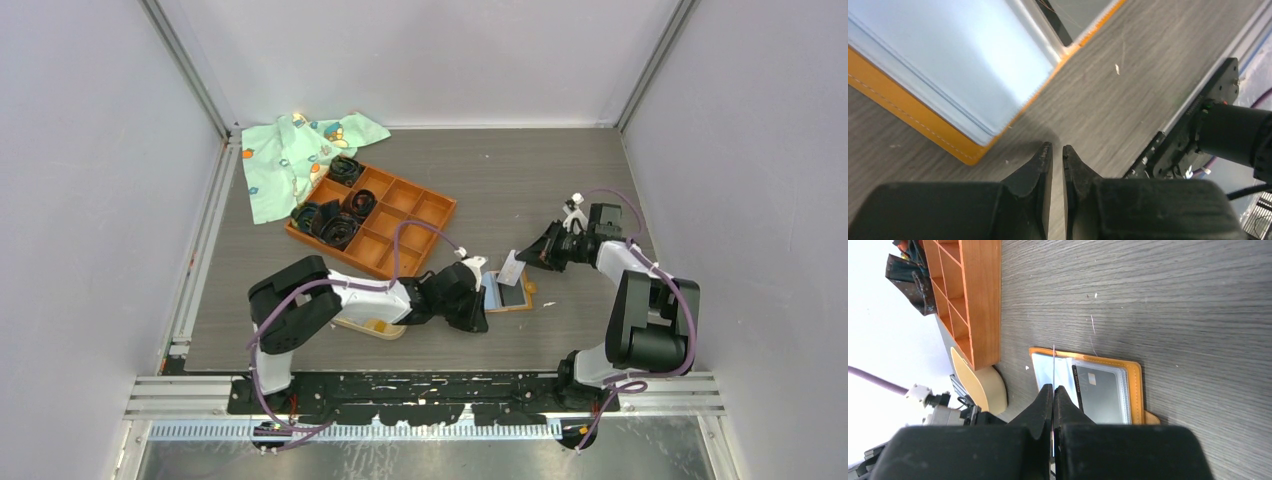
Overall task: Put the credit cards into the card holder
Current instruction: Insert the credit card into the card holder.
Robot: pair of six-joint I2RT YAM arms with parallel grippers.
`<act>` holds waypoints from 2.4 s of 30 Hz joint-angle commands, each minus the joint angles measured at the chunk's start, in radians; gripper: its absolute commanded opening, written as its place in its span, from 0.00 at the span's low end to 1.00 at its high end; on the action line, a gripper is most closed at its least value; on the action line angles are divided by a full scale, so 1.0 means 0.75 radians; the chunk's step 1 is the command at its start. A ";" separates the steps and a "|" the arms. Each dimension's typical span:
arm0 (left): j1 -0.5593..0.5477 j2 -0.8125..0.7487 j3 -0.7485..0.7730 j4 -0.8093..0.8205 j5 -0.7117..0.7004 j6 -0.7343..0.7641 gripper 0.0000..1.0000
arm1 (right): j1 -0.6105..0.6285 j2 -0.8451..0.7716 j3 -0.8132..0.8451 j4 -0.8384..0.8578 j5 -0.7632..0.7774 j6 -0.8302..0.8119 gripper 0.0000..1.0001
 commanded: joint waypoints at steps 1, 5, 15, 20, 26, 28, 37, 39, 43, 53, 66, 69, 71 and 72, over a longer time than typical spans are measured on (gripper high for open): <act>0.063 0.044 0.070 -0.058 -0.025 0.020 0.15 | 0.000 -0.076 -0.030 0.076 0.042 0.108 0.01; 0.128 0.054 0.084 -0.058 -0.018 0.036 0.15 | 0.002 -0.130 -0.067 0.091 0.125 0.198 0.01; 0.231 0.023 0.108 -0.047 0.062 0.125 0.16 | 0.013 -0.179 -0.203 0.266 0.132 0.305 0.01; 0.233 -0.180 0.003 -0.036 0.043 0.213 0.24 | 0.012 -0.161 -0.337 0.538 0.067 0.366 0.01; 0.283 -0.211 0.012 -0.118 0.012 0.333 0.37 | 0.012 -0.151 -0.413 0.675 0.062 0.385 0.01; 0.291 -0.189 0.034 -0.129 0.007 0.361 0.39 | 0.011 -0.148 -0.425 0.695 0.068 0.381 0.01; 0.312 -0.070 0.127 -0.187 -0.015 0.393 0.43 | 0.008 -0.146 -0.442 0.689 0.079 0.370 0.01; 0.316 -0.044 0.157 -0.210 -0.013 0.394 0.43 | 0.010 -0.145 -0.445 0.669 0.079 0.362 0.01; 0.322 0.015 0.215 -0.261 0.012 0.389 0.44 | 0.008 -0.153 -0.452 0.635 0.071 0.357 0.01; 0.329 0.072 0.257 -0.329 0.044 0.356 0.43 | 0.004 -0.139 -0.484 0.674 0.075 0.379 0.04; 0.329 0.109 0.258 -0.280 0.162 0.279 0.40 | 0.013 -0.022 -0.472 0.838 0.009 0.459 0.07; 0.327 0.112 0.256 -0.265 0.188 0.265 0.40 | 0.013 -0.006 -0.466 0.878 -0.018 0.459 0.07; 0.327 0.116 0.255 -0.253 0.204 0.256 0.40 | 0.016 0.001 -0.460 0.908 -0.041 0.458 0.07; 0.325 0.116 0.254 -0.247 0.211 0.251 0.39 | 0.015 0.003 -0.458 0.912 -0.050 0.459 0.07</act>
